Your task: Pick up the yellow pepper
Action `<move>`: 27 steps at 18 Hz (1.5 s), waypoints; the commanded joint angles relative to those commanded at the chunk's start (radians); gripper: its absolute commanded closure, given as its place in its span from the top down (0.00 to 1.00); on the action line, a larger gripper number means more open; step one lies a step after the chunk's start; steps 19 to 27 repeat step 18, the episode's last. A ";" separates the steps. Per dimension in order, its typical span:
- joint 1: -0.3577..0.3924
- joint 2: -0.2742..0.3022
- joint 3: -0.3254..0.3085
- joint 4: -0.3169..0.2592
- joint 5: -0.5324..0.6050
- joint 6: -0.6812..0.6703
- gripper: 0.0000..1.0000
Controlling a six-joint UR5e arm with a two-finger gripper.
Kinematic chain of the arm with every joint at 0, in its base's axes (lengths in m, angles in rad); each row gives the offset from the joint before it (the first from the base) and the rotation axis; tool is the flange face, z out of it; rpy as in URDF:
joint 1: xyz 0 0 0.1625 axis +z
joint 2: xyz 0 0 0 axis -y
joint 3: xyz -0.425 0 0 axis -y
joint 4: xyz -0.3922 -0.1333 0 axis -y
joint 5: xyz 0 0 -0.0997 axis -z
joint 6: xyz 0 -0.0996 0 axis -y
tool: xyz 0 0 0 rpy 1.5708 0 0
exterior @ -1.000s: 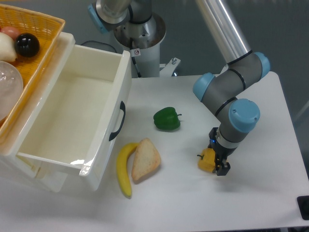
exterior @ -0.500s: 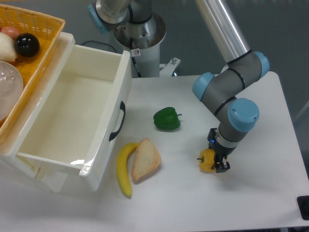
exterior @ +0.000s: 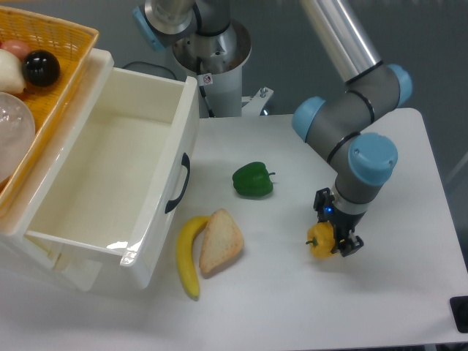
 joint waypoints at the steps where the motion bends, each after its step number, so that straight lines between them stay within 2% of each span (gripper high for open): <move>1: 0.000 0.008 0.008 0.000 0.032 -0.020 0.45; 3: 0.002 0.028 0.023 -0.005 0.092 -0.064 0.45; 6: 0.031 0.061 0.040 -0.046 0.095 -0.086 0.45; 9: 0.054 0.081 0.066 -0.121 0.094 -0.091 0.45; 13: 0.066 0.077 0.143 -0.227 0.095 -0.091 0.45; 27: 0.068 0.072 0.155 -0.233 0.095 -0.091 0.45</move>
